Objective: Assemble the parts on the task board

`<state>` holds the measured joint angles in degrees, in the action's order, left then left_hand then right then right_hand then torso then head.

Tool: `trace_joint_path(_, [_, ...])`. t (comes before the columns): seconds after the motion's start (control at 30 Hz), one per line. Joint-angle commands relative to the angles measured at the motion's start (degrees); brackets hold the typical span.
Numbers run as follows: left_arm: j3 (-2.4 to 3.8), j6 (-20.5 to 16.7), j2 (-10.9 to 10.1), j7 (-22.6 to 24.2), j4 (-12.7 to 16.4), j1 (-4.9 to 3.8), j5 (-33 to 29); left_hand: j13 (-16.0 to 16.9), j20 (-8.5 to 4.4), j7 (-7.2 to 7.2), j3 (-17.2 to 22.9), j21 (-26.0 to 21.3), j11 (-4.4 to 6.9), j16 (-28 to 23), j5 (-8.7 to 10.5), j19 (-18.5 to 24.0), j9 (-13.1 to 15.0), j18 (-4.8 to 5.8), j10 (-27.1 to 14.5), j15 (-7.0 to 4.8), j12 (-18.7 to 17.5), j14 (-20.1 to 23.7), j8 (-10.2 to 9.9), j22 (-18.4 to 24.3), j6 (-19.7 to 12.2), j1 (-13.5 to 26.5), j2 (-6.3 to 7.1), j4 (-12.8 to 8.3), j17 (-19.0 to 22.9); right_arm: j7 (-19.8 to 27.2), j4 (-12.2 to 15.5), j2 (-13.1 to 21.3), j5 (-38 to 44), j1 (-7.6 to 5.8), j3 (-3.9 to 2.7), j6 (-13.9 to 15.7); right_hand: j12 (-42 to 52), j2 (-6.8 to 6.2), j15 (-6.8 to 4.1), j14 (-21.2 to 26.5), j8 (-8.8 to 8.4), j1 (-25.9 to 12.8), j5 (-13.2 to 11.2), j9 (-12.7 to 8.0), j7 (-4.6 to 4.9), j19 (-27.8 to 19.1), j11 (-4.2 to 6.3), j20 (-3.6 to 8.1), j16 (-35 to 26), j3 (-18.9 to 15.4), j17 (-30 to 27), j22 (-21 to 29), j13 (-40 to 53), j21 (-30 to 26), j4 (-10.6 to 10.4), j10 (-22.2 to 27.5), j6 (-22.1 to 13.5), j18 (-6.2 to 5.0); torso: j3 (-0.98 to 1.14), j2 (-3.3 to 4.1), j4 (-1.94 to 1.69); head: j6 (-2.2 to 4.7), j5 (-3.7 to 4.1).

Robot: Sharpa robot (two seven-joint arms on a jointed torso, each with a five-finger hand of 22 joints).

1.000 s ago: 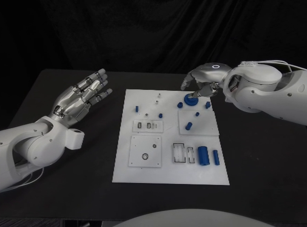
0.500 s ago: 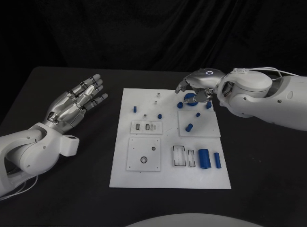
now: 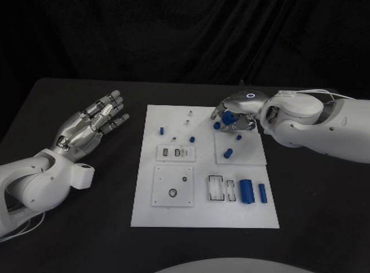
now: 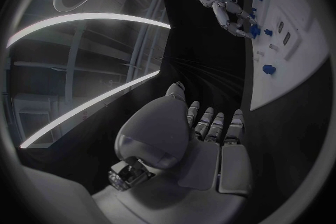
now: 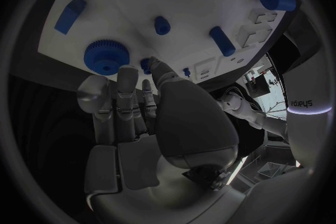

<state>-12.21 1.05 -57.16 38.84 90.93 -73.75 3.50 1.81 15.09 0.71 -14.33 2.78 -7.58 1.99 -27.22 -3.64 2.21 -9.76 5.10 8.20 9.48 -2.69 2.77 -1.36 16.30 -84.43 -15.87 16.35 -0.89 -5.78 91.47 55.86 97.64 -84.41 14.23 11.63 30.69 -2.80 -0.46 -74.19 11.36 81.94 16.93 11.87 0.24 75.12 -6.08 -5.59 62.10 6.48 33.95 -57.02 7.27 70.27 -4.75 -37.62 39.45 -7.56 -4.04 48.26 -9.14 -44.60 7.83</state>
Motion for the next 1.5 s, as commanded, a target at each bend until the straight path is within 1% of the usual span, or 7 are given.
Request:
trace_joint_path(0.03, [0.04, 1.5, 0.1, 9.8, -0.1, -0.15, -0.4, 0.0, 0.43, -0.51, 0.4, 0.1, -0.24, 0.2, -0.33, 0.0, 0.0, -0.62, -0.2, 0.44, 0.2, 0.1, 0.1, 0.0, 0.0, -0.7, -0.16, 0.0, 0.0, 0.4, -0.3, -0.2, 0.6, 0.23, -0.04, 1.8, 0.1, -0.25, -0.05, -0.6, -0.02, 0.2, 1.1, 0.3, -0.1, 0.4, 0.03, 0.05, 0.5, 0.8, 0.6, -0.7, 0.1, 0.6, -0.1, -0.9, 1.2, 0.9, -0.08, 0.08, 0.03, -0.26, -0.18])
trace_joint_path(0.3, [0.04, 2.2, 0.4, 9.5, -0.7, -0.14, -0.4, 0.0, 0.57, -0.64, 0.8, 0.1, -0.24, 0.2, -0.41, 0.0, 0.0, -0.62, -0.3, 0.81, 0.2, 0.0, 0.1, 0.0, -0.1, -1.0, -0.21, -0.1, -0.1, 1.4, -1.2, -0.9, 0.6, 0.58, -0.04, 2.1, -0.7, -0.38, -0.08, -1.3, -0.04, 0.2, 4.2, 1.0, 0.29, 0.2, 0.04, 0.06, 1.9, 3.6, 2.8, -1.4, 0.0, 0.8, -0.4, -2.5, 4.7, 0.91, -0.13, -0.03, 0.08, -0.57, -0.21])
trace_joint_path(0.7, [0.04, 3.2, 0.9, 9.0, -1.8, -0.13, -0.4, 0.0, 1.01, -0.85, 1.7, 0.3, -0.36, 0.4, -0.8, -0.3, 0.0, -0.6, -0.6, 1.4, 0.3, -0.2, 0.0, -0.1, -0.4, -1.9, -0.21, -0.4, -0.1, 2.7, -2.3, -2.1, 0.6, 1.51, -0.04, 2.1, -1.7, -1.2, 0.01, -2.9, -0.72, -0.4, 3.4, 1.4, 0.88, 1.8, 0.17, -0.04, 4.6, 7.0, 7.4, -5.5, -0.4, 3.1, -1.2, -6.0, 7.6, 1.61, -0.42, -0.17, 0.04, -0.93, -0.35])
trace_joint_path(0.87, [0.04, 3.6, 1.0, 8.8, -2.1, -0.12, -0.4, 0.0, 1.13, -1.06, 2.1, 0.4, -0.42, 0.4, -1.0, -0.3, 0.0, -0.59, -0.7, 1.55, 0.3, -0.2, 0.0, -0.1, -0.2, -2.3, -0.18, -0.6, -0.1, 2.9, -2.6, -2.5, 0.6, 1.81, -0.04, 1.9, -2.1, -1.67, 0.05, -3.4, -0.73, -0.6, 3.3, 1.8, 1.29, 2.3, 0.39, -0.15, 5.4, 8.3, 8.7, -6.9, -0.5, 4.0, -1.5, -8.2, 9.0, 1.86, -0.42, -0.18, 0.06, -1.04, -0.36])
trace_joint_path(1.03, [0.04, 4.0, 1.1, 8.6, -2.3, -0.12, -0.4, 0.0, 1.2, -1.6, 2.9, 0.4, -0.43, 0.4, -1.19, -0.3, 0.1, -0.57, -0.8, 1.63, 0.4, -0.2, 0.1, -0.1, 0.4, -2.9, -0.16, -0.9, -0.1, 3.5, -3.0, -2.9, 0.6, 2.03, -0.04, 2.9, -2.3, -1.63, -0.19, -4.4, -0.04, 0.1, 3.5, 2.9, 2.51, 3.6, 1.37, 0.04, 7.2, 10.7, 11.9, -10.2, -0.5, 6.1, -1.3, -12.8, 11.8, 2.45, -0.42, -0.21, 0.01, -1.11, -0.33])
trace_joint_path(1.2, [0.04, 4.2, 1.3, 8.5, -2.5, -0.11, -0.4, 0.0, 1.25, -1.82, 3.4, 0.4, -0.44, 0.4, -1.39, -0.4, 0.1, -0.56, -0.9, 1.71, 0.4, -0.2, 0.1, -0.1, 0.5, -3.2, -0.1, -1.1, -0.1, 3.7, -3.2, -3.1, 0.6, 2.12, -0.04, 4.1, -3.2, -1.49, -1.5, -4.9, 0.52, 1.4, 3.2, 4.1, 3.39, 4.4, 2.67, 1.16, 8.1, 12.8, 13.6, -12.6, -0.6, 7.5, -0.4, -17.5, 13.8, 2.82, -0.42, -0.23, 0.09, -1.11, -0.42])
trace_joint_path(1.5, [0.04, 4.4, 1.2, 8.2, -2.6, -0.1, -0.4, 0.0, 1.3, -1.92, 4.2, 0.4, -0.45, 0.4, -1.92, -0.4, 0.1, -0.53, -1.0, 1.82, 0.4, -0.2, 0.1, -0.1, 0.4, -3.8, 0.05, -1.7, -0.1, 4.4, -3.2, -2.7, 0.6, 2.15, -0.05, 7.2, -4.7, -1.09, -1.23, -5.2, 0.79, 3.1, 1.2, 5.4, 4.3, 4.8, 3.41, 1.12, 8.3, 14.4, 14.4, -14.4, -0.7, 8.6, 1.0, -21.9, 15.4, 3.16, -0.42, -0.24, 0.1, -0.83, -0.7])
